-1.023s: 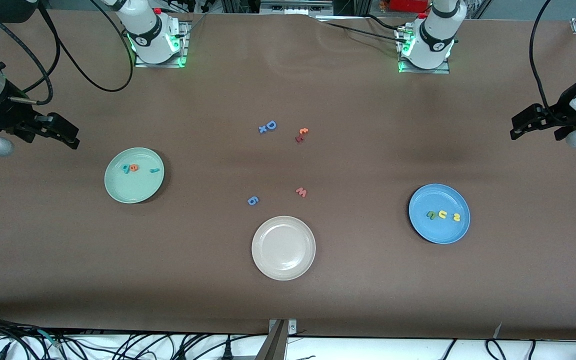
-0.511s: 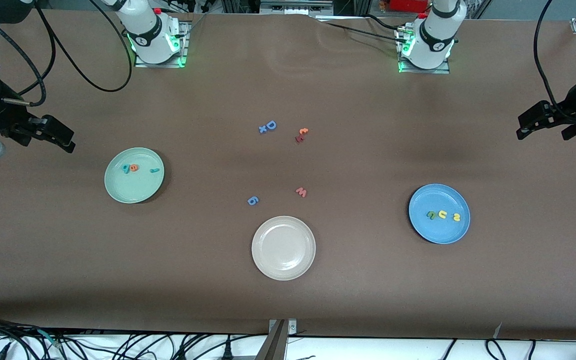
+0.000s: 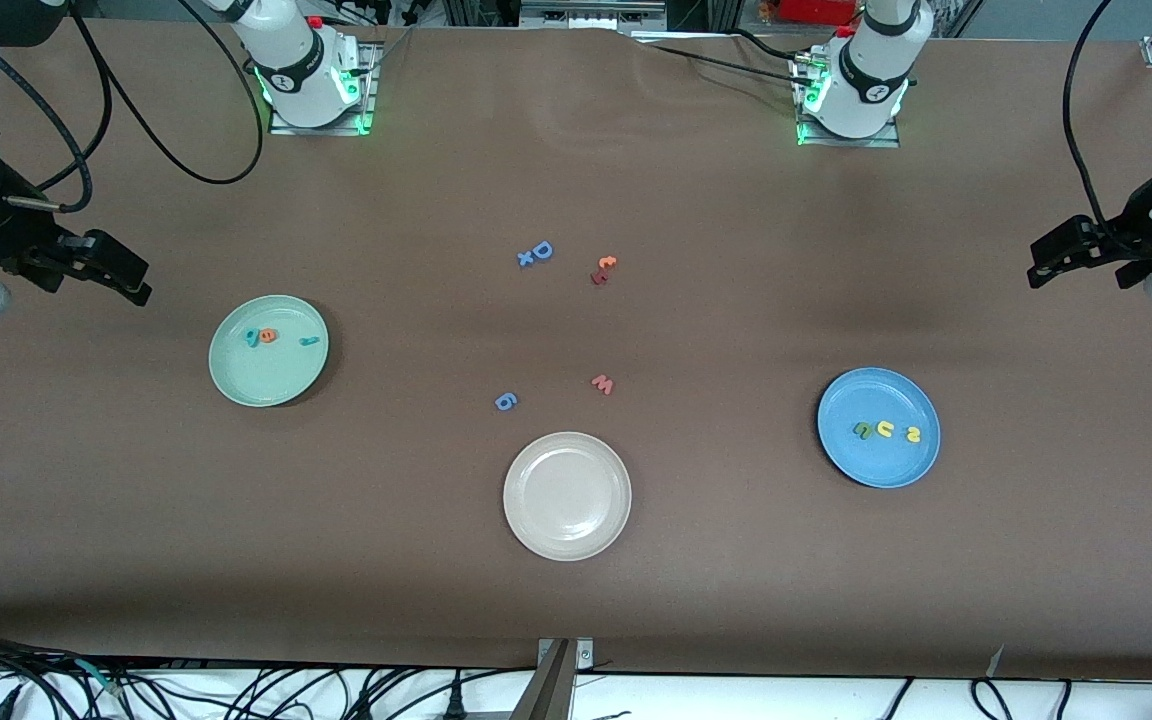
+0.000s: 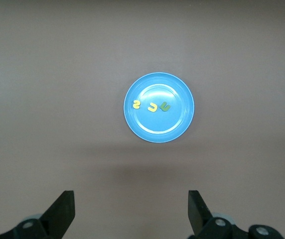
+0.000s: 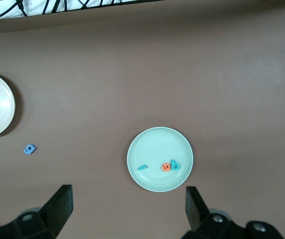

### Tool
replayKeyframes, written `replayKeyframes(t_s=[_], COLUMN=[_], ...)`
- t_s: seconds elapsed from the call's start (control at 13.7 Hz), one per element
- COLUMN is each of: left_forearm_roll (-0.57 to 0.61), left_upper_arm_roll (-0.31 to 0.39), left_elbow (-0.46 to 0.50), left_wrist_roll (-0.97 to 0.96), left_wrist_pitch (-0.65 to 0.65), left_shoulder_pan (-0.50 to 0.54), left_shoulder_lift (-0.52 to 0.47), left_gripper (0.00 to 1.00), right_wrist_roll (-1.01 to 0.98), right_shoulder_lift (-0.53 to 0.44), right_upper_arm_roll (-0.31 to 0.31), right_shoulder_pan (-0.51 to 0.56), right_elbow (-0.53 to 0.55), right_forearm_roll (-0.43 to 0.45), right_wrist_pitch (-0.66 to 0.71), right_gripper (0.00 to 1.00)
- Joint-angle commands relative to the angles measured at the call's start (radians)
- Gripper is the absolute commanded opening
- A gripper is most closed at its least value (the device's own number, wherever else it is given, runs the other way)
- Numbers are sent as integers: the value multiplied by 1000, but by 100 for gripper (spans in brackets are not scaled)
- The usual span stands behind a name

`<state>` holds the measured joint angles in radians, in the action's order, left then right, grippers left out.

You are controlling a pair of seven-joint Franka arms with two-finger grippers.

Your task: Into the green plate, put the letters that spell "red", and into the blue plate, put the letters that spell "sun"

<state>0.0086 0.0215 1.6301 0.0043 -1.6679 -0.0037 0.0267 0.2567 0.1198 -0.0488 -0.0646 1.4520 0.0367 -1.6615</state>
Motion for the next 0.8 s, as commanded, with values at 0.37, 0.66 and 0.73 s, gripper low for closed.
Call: replayKeyframes(t_s=[0.37,0.66,0.73], left_forearm_roll=[-16,-15,-15], left_upper_arm_roll=[3,2,2], left_elbow=[-4,-1,-1], left_wrist_roll=[11,11,11], left_wrist_pitch=[-6,-4,-4], left_shoulder_pan=[1,-1,1], left_shoulder_lift=[21,21,21], left_gripper=[100,100,100], right_wrist_roll=[-5,-5,-5], right_shoulder_lift=[-12,-12,-12], right_upper_arm_roll=[-2,0,0], right_shoulder_pan=[5,5,5], right_elbow=[1,1,1], right_forearm_roll=[-24,-60,-60], right_wrist_pitch=[0,-1,-1], right_gripper=[100,100,100])
